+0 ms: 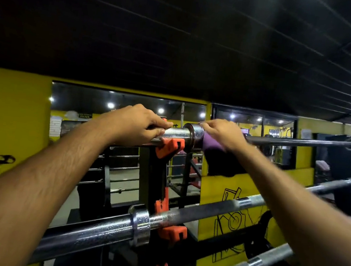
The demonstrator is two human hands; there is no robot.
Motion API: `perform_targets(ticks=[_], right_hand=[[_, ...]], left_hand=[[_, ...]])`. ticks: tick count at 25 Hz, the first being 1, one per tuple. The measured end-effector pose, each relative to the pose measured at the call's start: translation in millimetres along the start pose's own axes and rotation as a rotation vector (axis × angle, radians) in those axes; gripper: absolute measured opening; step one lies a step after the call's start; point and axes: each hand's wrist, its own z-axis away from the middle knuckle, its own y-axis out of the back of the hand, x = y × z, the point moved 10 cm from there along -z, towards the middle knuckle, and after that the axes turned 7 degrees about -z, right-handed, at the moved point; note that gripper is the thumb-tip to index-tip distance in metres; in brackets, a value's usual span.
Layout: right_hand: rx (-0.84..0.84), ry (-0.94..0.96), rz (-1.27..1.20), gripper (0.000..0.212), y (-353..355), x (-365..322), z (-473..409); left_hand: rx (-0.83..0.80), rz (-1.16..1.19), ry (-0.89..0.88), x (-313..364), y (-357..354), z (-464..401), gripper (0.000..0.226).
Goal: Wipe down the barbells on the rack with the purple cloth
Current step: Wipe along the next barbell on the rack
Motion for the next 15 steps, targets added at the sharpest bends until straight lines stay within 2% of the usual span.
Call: perform_targets(ticks=[2, 3, 4, 5, 7, 8, 10, 12, 13, 15], right_hand=[[0.456, 0.015, -0.340, 0.049, 7, 5, 48], [0.603, 0.005, -0.595, 0.046, 2, 13, 72], [0.704, -0.054, -0.868, 0.041, -5, 21, 92], [0.734, -0.204, -1.094, 0.036, -22, 28, 111], [0.625, -0.556, -1.379, 0.032, -74, 29, 139], [0.562, -0.675, -1.497, 0.031, -92, 25, 148], [0.576, -0.815, -1.736, 0.025, -101, 26, 147], [0.554, -1.045, -2.038, 0.040, -103, 11, 135], [0.498, -1.133, -2.060, 0.049, -99, 1, 129], [0.349, -1.122, -1.976, 0.055, -91, -15, 117]], left_hand=[[-0.001, 0.006, 0.010, -1, 0, 0, 0.039], [-0.003, 0.015, 0.012, -1, 0, 0, 0.039], [-0.008, 0.019, 0.010, 0, 0, 0, 0.039], [-0.009, 0.022, 0.010, 0, 0, 0, 0.039], [-0.013, 0.022, 0.010, 0, 0, -1, 0.040], [-0.010, 0.021, 0.013, -1, -1, -2, 0.040], [-0.008, 0.013, 0.014, -3, -3, -3, 0.040], [-0.013, 0.008, 0.004, -4, -5, -4, 0.040], [-0.012, 0.011, -0.007, -3, -5, -4, 0.040], [0.007, 0.024, -0.038, -3, -4, -4, 0.040]])
